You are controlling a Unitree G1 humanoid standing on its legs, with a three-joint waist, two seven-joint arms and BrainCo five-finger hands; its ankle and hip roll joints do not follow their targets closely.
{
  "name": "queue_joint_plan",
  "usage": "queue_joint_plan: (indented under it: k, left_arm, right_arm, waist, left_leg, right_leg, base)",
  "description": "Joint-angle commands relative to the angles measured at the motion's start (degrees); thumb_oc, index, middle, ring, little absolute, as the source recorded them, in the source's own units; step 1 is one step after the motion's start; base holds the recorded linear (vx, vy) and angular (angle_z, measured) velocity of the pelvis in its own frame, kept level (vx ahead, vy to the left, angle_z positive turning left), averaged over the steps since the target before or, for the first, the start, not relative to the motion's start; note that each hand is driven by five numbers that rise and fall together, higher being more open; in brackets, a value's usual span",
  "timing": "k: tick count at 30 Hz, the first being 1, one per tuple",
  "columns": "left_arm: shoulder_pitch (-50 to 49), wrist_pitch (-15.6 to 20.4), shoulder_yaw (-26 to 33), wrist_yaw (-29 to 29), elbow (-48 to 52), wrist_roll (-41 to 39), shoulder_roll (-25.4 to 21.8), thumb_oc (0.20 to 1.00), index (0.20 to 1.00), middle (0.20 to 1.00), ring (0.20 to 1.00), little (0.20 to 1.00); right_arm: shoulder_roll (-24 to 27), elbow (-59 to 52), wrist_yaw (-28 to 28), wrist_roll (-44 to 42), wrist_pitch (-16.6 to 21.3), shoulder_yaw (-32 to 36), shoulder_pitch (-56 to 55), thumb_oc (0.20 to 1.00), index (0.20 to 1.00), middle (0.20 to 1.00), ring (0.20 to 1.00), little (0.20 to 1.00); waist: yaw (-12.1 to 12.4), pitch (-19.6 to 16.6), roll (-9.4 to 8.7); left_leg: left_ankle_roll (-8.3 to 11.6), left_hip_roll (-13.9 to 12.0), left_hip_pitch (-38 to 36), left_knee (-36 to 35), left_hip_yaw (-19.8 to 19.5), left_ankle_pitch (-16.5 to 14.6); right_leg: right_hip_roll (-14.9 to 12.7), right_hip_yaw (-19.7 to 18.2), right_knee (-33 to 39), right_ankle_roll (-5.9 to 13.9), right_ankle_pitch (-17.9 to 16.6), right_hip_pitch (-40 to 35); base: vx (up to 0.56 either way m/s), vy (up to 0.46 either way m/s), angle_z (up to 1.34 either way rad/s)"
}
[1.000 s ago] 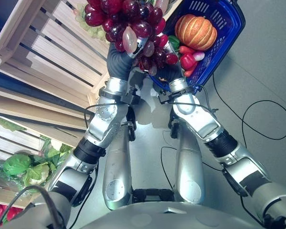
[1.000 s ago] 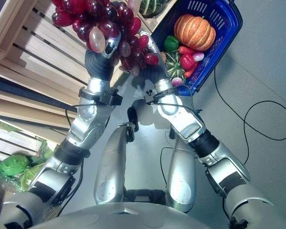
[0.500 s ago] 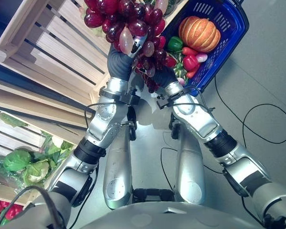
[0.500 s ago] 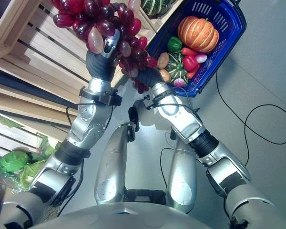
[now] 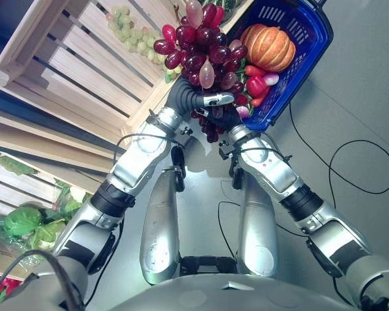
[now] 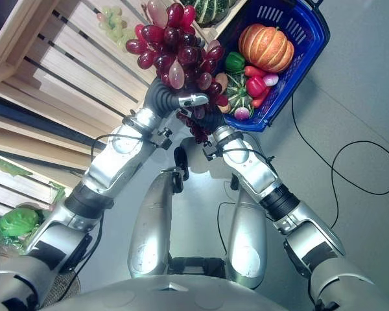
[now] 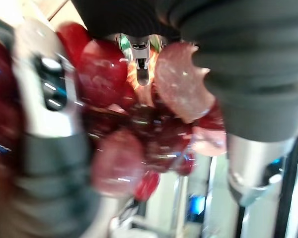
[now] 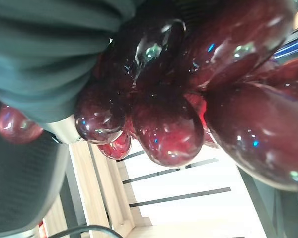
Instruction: Pick up fruits and vegetables into the basket
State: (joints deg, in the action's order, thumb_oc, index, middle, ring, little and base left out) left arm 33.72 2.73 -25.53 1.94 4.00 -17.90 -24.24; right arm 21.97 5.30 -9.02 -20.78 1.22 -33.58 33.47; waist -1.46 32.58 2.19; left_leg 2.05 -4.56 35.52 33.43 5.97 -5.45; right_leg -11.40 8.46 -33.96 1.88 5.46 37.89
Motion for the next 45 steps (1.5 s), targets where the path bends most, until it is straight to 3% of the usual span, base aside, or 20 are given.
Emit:
queue_joint_plan:
  k: [1, 6, 9, 12, 14, 16, 18, 19, 22, 29, 35, 37, 38, 45]
  left_arm:
    - [-0.23, 4.46, -2.13, 0.47, 4.80, 8.98, -0.12, 1.000, 1.000, 1.000, 1.000, 1.000]
    - [-1.25, 5.29, 1.85, -1.23, 4.83, 10.13, -4.32, 1.000, 1.000, 1.000, 1.000, 1.000]
    - [-2.88, 7.48, 4.26, -3.78, 6.19, 5.30, -5.46, 1.000, 1.000, 1.000, 1.000, 1.000]
    - [-6.00, 12.33, 7.64, -3.90, 7.58, -3.40, -4.84, 1.000, 1.000, 1.000, 1.000, 1.000]
    - [-8.12, 12.36, 9.12, -5.67, 8.10, -4.69, -4.19, 1.000, 1.000, 1.000, 1.000, 1.000]
    - [-10.92, 10.16, 9.96, -7.65, 8.37, -5.56, -3.35, 1.000, 1.000, 1.000, 1.000, 1.000]
    - [-12.34, 8.29, 10.07, -8.41, 7.80, -5.09, -3.22, 1.000, 1.000, 1.000, 1.000, 1.000]
    - [-12.66, 7.96, 10.14, -8.68, 7.70, -4.73, -3.23, 1.000, 1.000, 1.000, 1.000, 1.000]
    - [-15.08, 1.71, 10.21, -10.70, 6.18, -4.64, -3.81, 1.000, 1.000, 1.000, 1.000, 1.000]
    - [-20.94, -7.45, 10.20, -15.19, 1.71, -8.31, -5.20, 1.000, 1.000, 1.000, 1.000, 1.000]
    - [-24.63, -11.51, 8.16, -18.99, -3.72, -11.90, -6.15, 1.000, 1.000, 1.000, 1.000, 1.000]
    - [-25.77, -10.65, 6.47, -21.19, -6.19, -11.70, -6.07, 1.000, 1.000, 1.000, 1.000, 1.000]
    - [-26.35, -8.56, 5.31, -21.10, -7.32, -10.89, -6.53, 1.000, 1.000, 1.000, 1.000, 1.000]
    - [-26.80, -1.88, 0.51, -17.95, -12.95, -9.77, -7.46, 1.000, 1.000, 1.000, 1.000, 1.000]
  right_arm:
    - [-1.91, -7.81, 1.23, 0.11, 6.68, 2.82, 5.10, 0.200, 0.200, 0.200, 0.200, 0.200]
    - [0.23, -8.96, 2.80, -0.31, 8.06, 7.30, 2.99, 0.200, 0.200, 0.200, 0.200, 0.200]
    - [1.44, -10.03, 3.28, -0.44, 8.15, 10.15, 1.66, 0.200, 0.200, 0.200, 0.200, 0.200]
    - [2.19, -9.94, 3.29, -0.95, 10.13, 13.46, -0.36, 0.200, 0.200, 0.200, 0.200, 0.200]
    - [2.33, -10.10, 3.53, -1.14, 10.92, 15.43, -1.28, 0.200, 0.200, 0.200, 0.200, 0.200]
    - [2.78, -10.34, 4.23, -1.87, 12.21, 17.80, -2.34, 0.200, 0.200, 0.200, 0.200, 0.200]
    - [3.50, -10.16, 4.79, -2.03, 12.88, 19.34, -2.54, 0.200, 0.200, 0.200, 0.200, 0.200]
    - [3.78, -10.16, 4.91, -2.09, 13.03, 19.80, -2.45, 0.200, 0.200, 0.200, 0.200, 0.200]
    - [5.55, -10.14, 5.43, -2.68, 12.85, 22.32, -2.21, 0.200, 0.200, 0.200, 0.200, 0.200]
    - [10.04, -8.55, 5.99, -5.12, 10.51, 26.30, -0.52, 0.200, 0.200, 0.200, 0.200, 0.200]
    - [14.60, -3.11, 6.29, -10.39, 6.40, 27.49, 3.40, 0.200, 0.200, 0.200, 0.200, 0.200]
    - [16.93, 0.42, 6.94, -12.77, 4.62, 27.36, 5.44, 0.200, 0.200, 0.200, 0.200, 0.200]
    - [18.10, 2.55, 7.16, -14.70, 3.63, 26.91, 6.46, 0.200, 0.200, 0.200, 0.200, 0.200]
    - [22.08, 16.23, 9.18, -20.75, -0.23, 23.98, 12.35, 0.200, 0.200, 0.200, 0.200, 0.200]
  waist:
    - [0.34, -2.79, 1.02]
    - [0.22, -2.79, 1.50]
    - [0.11, -2.79, 1.77]
    - [0.16, -2.79, 2.09]
    - [0.30, -2.79, 2.16]
    - [0.49, -2.79, 2.23]
    - [0.56, -2.79, 2.27]
    - [0.56, -2.79, 2.25]
    - [0.79, -2.79, 2.39]
    - [1.37, -2.79, 3.24]
    - [2.29, -2.79, 4.53]
    - [2.58, -2.79, 5.26]
    - [2.75, -2.79, 5.75]
    - [4.04, -2.79, 8.04]
  left_leg:
    - [-2.84, 3.40, -1.74, -3.18, 1.64, -2.86]
    - [-2.43, 3.28, -2.29, -3.58, 1.83, -2.68]
    - [-2.22, 3.18, -2.45, -3.85, 1.99, -2.50]
    - [-2.15, 3.19, -2.63, -4.18, 2.08, -2.44]
    - [-2.11, 3.22, -2.44, -4.07, 2.04, -2.48]
    - [-1.76, 3.25, -2.84, -3.51, 1.55, -4.05]
    - [-1.88, 3.32, -2.77, -3.56, 1.55, -4.06]
    - [-2.30, 3.24, -1.84, -3.83, 2.07, -2.62]
    - [-2.08, 3.32, -2.25, -2.96, 1.72, -4.34]
    - [-2.38, 3.23, -1.06, -2.37, 2.00, -4.45]
    - [-2.47, 3.08, 1.43, -1.75, 2.34, -4.38]
    - [-2.44, 2.95, 2.90, -1.51, 2.45, -4.26]
    - [-2.43, 2.96, 3.64, -1.40, 2.45, -4.17]
    - [-2.62, 2.94, 8.89, -0.88, 2.49, -3.37]
  right_leg:
    - [0.25, 2.71, 0.83, 2.13, 1.68, -1.56]
    - [0.10, 2.62, 0.66, 2.21, 2.01, -1.85]
    - [0.00, 2.62, 0.65, 2.23, 2.04, -1.87]
    - [-0.09, 2.76, 0.41, 2.16, 2.27, -1.83]
    - [-0.12, 2.90, 0.11, 2.14, 2.43, -1.68]
    - [-0.03, 2.65, -0.79, 2.71, 3.95, -2.04]
    - [0.06, 2.78, -0.97, 2.65, 4.06, -1.95]
    - [-0.10, 3.39, -0.49, 2.02, 2.72, -1.18]
    - [0.18, 3.08, -1.55, 2.51, 4.42, -1.66]
    - [0.04, 3.54, -2.87, 2.09, 4.89, -0.33]
    - [-0.37, 3.97, -4.45, 1.67, 5.31, 2.58]
    - [-0.69, 4.11, -5.21, 1.42, 5.52, 4.42]
    - [-0.73, 4.05, -5.78, 1.28, 5.66, 5.42]
    - [-1.29, 3.95, -8.78, 0.64, 6.68, 11.68]
  base:
    - [0.01, 0.021, -0.06]
    - [0.00, 0.007, -0.02]
    - [0.00, 0.003, -0.03]
    - [0.00, -0.001, -0.07]
    - [0.00, 0.000, 0.00]
    - [0.06, -0.044, 0.03]
    - [0.00, -0.028, 0.03]
    - [-0.08, -0.022, 0.05]
    - [0.05, -0.029, 0.10]
    - [0.00, -0.004, 0.02]
    - [0.00, 0.004, 0.03]
    - [-0.02, 0.031, 0.04]
    - [-0.03, 0.059, 0.05]
    - [-0.02, 0.024, 0.07]
